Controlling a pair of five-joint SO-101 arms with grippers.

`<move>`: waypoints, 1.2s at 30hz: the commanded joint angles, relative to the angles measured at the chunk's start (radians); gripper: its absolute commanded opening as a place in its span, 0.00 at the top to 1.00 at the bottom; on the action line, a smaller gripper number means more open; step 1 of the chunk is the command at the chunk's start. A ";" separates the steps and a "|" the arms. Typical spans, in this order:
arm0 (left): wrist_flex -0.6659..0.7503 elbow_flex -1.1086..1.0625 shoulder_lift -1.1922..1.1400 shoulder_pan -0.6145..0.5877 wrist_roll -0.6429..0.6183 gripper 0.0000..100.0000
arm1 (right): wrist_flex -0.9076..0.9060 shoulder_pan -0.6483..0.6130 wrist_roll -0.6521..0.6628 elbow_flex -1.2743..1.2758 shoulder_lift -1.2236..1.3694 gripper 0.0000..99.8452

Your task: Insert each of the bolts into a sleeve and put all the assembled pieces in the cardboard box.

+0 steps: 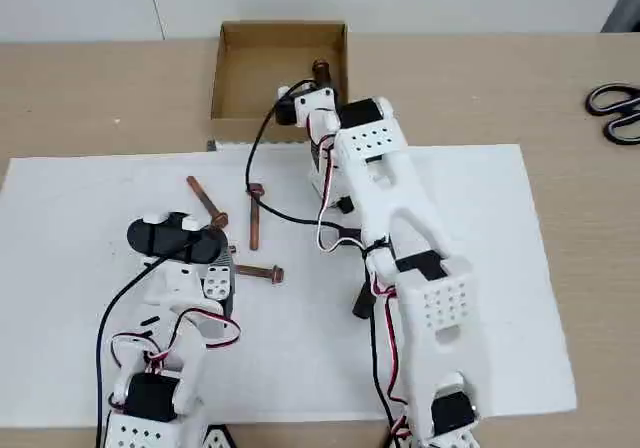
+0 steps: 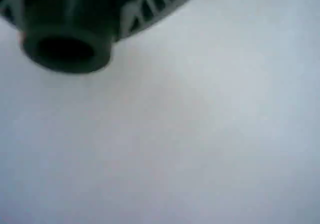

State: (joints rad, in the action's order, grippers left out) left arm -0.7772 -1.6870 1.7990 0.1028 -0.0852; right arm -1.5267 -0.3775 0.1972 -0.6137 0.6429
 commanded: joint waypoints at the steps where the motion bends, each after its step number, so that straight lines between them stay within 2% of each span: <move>1: -0.005 0.004 -0.005 -0.005 0.003 0.99 | -0.059 -0.005 -0.011 -0.018 -0.177 1.00; 5: -0.005 0.004 -0.005 -0.005 0.003 0.99 | -0.145 0.010 -0.006 -0.017 -0.289 1.00; 13: -0.008 0.004 -0.005 -0.005 0.003 0.99 | -0.160 0.113 -0.009 0.069 -0.549 1.00; 24: -0.037 0.004 -0.005 -0.003 0.003 0.99 | -0.107 0.124 -0.008 0.628 -0.957 1.00; 31: -0.052 0.005 -0.002 0.002 0.002 0.98 | 0.117 0.262 -0.005 1.042 -1.202 1.00; 36: -0.127 0.104 -0.003 0.003 -0.011 0.90 | 0.234 0.312 0.055 1.315 -1.353 1.00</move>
State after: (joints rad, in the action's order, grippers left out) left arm -0.8554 -1.6747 1.7990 0.1028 -0.0852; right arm -1.3548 -0.0921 0.2232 0.5907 -0.6122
